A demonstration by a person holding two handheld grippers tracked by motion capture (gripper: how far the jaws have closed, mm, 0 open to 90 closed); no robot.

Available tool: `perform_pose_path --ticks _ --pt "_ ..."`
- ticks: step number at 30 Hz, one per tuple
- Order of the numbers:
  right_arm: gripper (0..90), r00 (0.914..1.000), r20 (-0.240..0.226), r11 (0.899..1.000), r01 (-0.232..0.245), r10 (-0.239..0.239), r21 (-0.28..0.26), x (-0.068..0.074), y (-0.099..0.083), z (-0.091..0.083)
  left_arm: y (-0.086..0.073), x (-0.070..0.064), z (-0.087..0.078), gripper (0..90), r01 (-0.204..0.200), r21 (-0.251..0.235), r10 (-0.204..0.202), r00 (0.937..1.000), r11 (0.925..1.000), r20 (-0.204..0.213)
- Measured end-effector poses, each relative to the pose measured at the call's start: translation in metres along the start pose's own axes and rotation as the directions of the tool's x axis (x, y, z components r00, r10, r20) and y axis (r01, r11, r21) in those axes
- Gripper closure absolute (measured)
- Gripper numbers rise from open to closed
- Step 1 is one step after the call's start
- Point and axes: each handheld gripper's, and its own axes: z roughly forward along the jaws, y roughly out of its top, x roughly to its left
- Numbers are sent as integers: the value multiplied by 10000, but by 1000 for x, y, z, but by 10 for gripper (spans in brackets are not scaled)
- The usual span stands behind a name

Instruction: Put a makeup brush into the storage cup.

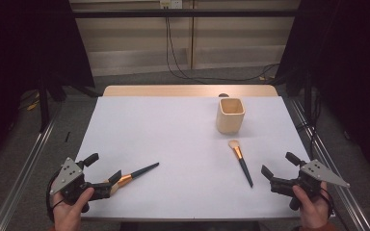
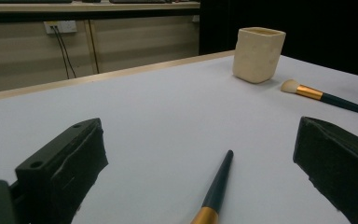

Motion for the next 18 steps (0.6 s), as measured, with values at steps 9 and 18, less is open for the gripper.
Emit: perform_pose_path --ticks 9,18 --pt "0 10000 -39 10000 66 -66 19 -1 -1 1 1 0 1 22 -128 87 128 9999 9999 19" --pt "0 9998 -178 9999 28 -26 115 -1 -2 4 1 0 7 26 -222 519 219 9997 9984 56"
